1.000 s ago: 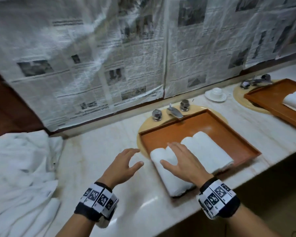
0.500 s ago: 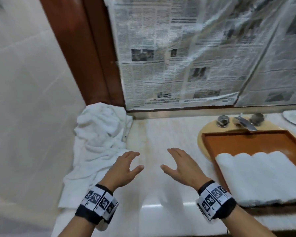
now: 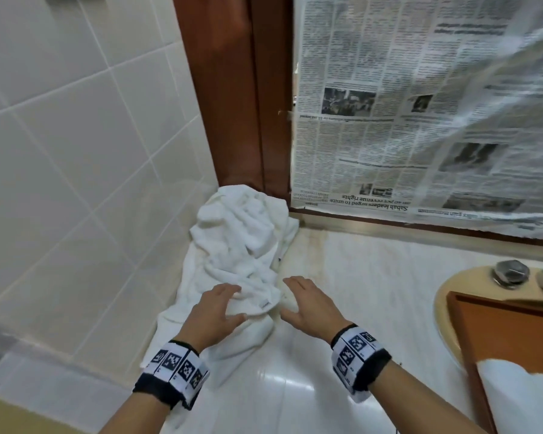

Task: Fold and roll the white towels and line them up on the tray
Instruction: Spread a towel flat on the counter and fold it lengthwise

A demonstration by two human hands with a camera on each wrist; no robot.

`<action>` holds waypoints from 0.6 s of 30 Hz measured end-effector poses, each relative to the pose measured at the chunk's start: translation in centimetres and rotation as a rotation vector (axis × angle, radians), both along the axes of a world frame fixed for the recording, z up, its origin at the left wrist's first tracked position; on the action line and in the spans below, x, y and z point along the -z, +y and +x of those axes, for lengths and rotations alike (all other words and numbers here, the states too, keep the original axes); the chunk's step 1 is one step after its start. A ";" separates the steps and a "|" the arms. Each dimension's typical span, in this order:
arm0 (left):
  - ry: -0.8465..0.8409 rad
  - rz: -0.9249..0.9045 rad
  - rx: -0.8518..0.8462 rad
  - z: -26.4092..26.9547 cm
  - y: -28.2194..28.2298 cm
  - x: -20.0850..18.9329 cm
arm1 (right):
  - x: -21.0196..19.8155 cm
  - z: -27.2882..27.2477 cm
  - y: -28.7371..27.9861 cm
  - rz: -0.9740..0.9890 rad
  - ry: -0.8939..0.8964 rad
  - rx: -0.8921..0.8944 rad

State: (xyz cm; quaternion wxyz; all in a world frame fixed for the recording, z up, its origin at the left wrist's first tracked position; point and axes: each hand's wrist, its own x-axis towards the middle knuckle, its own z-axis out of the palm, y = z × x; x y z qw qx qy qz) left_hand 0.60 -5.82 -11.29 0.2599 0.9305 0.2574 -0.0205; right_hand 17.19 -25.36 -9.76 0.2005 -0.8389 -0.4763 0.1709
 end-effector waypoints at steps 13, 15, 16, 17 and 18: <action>-0.059 0.067 -0.098 -1.3 0.7 3.1 | 4.7 0.1 4.8 0.117 0.082 -0.135; -0.080 0.080 -0.101 -1.7 0.6 2.6 | 4.1 -0.2 4.3 0.154 0.095 -0.148; -0.100 0.085 -0.093 -2.0 0.4 2.2 | 3.7 -0.4 4.0 0.143 0.103 -0.175; -0.134 0.077 -0.081 -2.2 0.1 1.6 | 3.3 -0.6 3.7 0.106 0.105 -0.209; -0.180 0.049 -0.065 -2.3 -0.4 0.9 | 3.1 -0.8 3.4 0.058 0.104 -0.229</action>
